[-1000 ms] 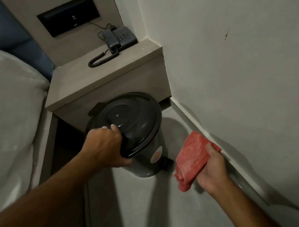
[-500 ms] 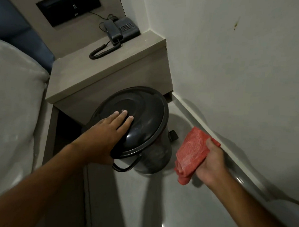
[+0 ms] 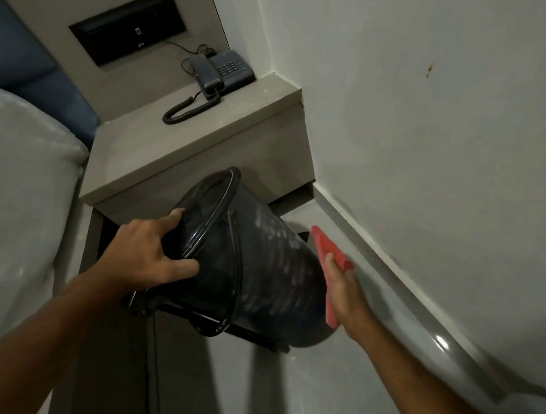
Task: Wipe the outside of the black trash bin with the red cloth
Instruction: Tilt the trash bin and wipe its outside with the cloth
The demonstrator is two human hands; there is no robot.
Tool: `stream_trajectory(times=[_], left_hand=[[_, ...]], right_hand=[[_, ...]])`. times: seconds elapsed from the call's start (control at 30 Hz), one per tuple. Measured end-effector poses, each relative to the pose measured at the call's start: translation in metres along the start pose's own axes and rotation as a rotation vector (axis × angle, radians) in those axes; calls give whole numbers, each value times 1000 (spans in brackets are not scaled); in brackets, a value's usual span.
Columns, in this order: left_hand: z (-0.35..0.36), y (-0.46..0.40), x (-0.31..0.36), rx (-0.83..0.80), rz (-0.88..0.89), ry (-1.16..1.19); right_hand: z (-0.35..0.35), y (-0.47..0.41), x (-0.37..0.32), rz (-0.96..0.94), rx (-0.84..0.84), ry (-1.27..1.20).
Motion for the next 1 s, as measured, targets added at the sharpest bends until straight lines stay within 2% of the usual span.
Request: stream_trajectory(times=[0.13,0.27,0.37,0.47,0.53,0.6,0.67,0.8,0.87,0.93,1.0], left_hand=[[6,-2,-13,-59,-43,77],[8,-14,-17,-61,-78,118],[12,-14,-26,-64,-166,132],[9,-12,-32,-13,-221,117],[7,-19,-28,17,-192,45],[8,-26,-21,35,-160,-4],[9,-31,-17,48,-156,-36],[11,-39,-13,24,-145,-29],[15,-44,-8,-15,-146,-19],[15,-49,-4,-33,-155,-24],[15,-51,-2,-49,-159,-36]], right_hand=[[40,-38,-9,-102,73,479],[118,-33,-84,-540,-111,486],[149,-1,-99,-805,-91,550],[138,28,-68,-1116,-21,767],[127,47,-22,-1293,-66,923],[115,65,16,-1412,-110,959],[115,69,23,-1461,-128,966],[148,67,-22,-1575,-172,914],[150,61,-32,-1597,-114,885],[139,56,-22,-1541,-31,873],[113,48,9,-1400,38,890]])
Point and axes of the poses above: each hand's wrist, its own y-axis away from the middle knuckle, its own z-axis out of the palm, x = y × z, the point moved 7 cm from there along -y, towards the middle knuckle, and after that the axes turned 12 degrees about x, right-handed, at the moved point
